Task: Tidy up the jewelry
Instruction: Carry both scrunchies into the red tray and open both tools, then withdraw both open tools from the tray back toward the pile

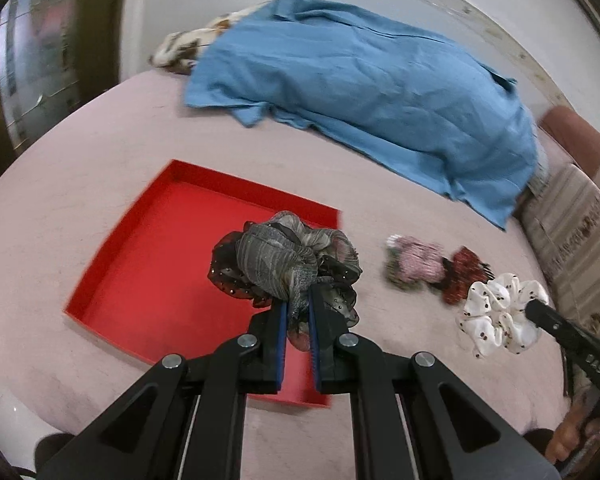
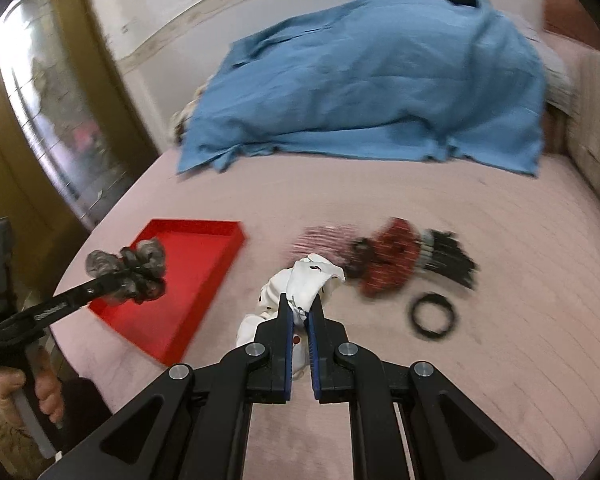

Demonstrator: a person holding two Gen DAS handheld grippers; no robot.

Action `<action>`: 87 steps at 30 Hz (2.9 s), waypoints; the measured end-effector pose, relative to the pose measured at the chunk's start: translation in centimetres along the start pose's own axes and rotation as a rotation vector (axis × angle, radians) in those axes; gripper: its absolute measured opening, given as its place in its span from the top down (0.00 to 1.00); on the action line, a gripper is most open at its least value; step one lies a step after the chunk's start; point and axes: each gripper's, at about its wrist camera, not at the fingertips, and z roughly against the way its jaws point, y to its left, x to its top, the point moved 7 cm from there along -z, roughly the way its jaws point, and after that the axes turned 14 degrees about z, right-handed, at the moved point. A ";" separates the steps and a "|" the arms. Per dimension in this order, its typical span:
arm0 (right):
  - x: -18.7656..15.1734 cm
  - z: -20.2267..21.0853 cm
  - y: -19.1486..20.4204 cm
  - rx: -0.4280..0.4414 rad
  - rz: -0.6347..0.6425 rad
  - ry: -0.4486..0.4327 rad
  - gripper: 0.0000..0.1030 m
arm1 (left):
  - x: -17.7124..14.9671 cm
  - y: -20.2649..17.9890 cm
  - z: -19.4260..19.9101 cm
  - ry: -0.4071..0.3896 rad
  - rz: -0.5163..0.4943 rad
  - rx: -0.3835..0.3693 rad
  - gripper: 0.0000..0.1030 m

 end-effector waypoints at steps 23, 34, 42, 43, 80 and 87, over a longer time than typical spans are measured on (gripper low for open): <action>9.3 -21.2 11.0 0.185 0.068 0.169 0.93 | 9.7 9.2 -11.9 0.070 0.075 0.136 0.91; 8.7 -23.1 11.6 0.179 0.107 0.182 0.76 | 10.5 8.8 -11.2 0.037 0.083 0.117 0.72; 8.5 -19.0 11.4 0.147 0.142 0.129 0.61 | 9.9 7.3 -6.0 -0.055 0.051 0.153 0.58; 8.2 -18.4 11.1 0.147 0.136 0.127 0.61 | 9.6 7.1 -5.5 -0.062 0.044 0.160 0.57; -8.9 -0.7 -10.8 -0.082 -0.260 0.036 0.40 | -3.9 -10.4 -4.1 0.075 -0.215 0.048 0.36; -5.9 -2.9 -11.3 -0.044 -0.228 0.009 0.43 | -3.4 -14.1 -9.0 0.099 -0.219 0.006 0.36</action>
